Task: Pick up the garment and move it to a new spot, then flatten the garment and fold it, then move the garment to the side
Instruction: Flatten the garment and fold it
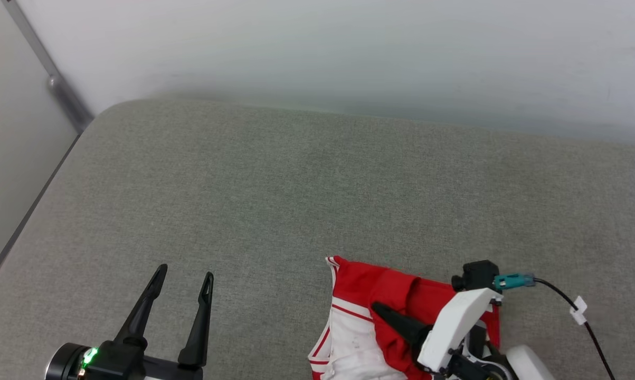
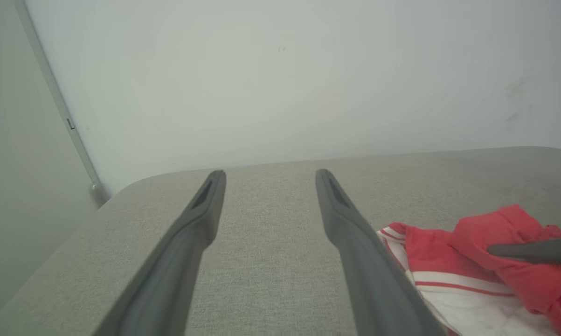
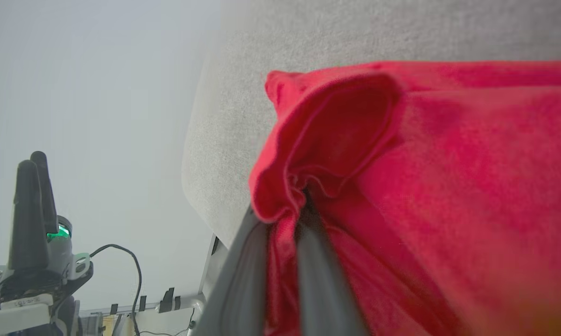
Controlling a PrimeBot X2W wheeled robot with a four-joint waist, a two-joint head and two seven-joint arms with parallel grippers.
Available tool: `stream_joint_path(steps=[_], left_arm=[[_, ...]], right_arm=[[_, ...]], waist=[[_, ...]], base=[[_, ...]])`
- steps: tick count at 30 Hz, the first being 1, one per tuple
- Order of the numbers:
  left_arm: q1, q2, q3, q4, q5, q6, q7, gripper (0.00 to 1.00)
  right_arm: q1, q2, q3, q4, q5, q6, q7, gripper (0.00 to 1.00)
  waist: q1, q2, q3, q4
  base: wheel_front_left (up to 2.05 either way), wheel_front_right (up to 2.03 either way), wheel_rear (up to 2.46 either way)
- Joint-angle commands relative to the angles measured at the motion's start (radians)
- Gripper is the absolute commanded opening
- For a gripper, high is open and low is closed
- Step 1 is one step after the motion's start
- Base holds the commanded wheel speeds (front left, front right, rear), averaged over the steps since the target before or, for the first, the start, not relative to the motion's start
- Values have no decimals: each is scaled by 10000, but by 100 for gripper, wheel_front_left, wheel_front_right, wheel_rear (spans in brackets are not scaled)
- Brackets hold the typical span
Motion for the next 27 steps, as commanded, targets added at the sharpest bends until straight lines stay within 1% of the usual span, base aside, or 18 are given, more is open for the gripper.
stream_joint_path(steps=[1,2,3,6,10,13,16,17,18,21,25,27], left_arm=[[-34,19,22,109,-40,-10,-20,100],[-23,30,22,151,-74,-10,-20,100],[-28,54,17,168,-82,-10,-20,100],[-36,104,-12,227,-93,-11,-20,100],[-29,165,-79,283,-145,-11,-20,100],[-26,193,-91,315,-179,-11,-20,100],[-12,194,-34,266,-184,-11,-20,100],[-12,194,-34,266,-184,-11,-20,100],[5,188,-27,250,-183,-11,-20,100],[37,142,25,201,-175,-11,-20,100],[-59,59,90,143,-173,-11,-20,100],[-141,-6,102,128,-188,-11,-20,100]], right_arm=[[-266,20,364,297,33,-2,-98,0],[-377,28,637,348,-60,-2,-123,47],[-431,25,798,391,28,-2,-177,100],[-603,19,1418,282,531,-2,-304,100],[-831,10,1991,164,1197,-2,-564,100],[-1117,7,2003,408,943,-2,-782,100],[-1349,9,1651,701,274,-2,-935,100],[-1349,9,1651,701,274,-2,-935,100],[-1452,13,1517,735,-143,-2,-979,100],[-1654,-65,1052,570,-1885,-2,-1133,100],[-1588,-614,542,-205,-3872,-2,-1193,100],[-1464,-914,307,-689,-4583,-2,-1309,100]], waist=[[0,-1,15,44],[0,-1,21,50],[0,-1,20,50],[0,-1,-11,36],[0,-1,-74,-40],[0,-1,-133,-132],[0,-1,-168,-270],[0,-1,-168,-270],[0,-1,-176,-326],[0,-1,-164,-528],[0,-1,-92,-823],[0,-1,-74,-973]], base=[[0,0,0],[0,0,0],[0,0,0],[0,0,0],[0,0,0],[0,0,0],[0,0,0],[0,0,0],[0,0,0],[0,0,0],[0,0,0],[0,0,0]])
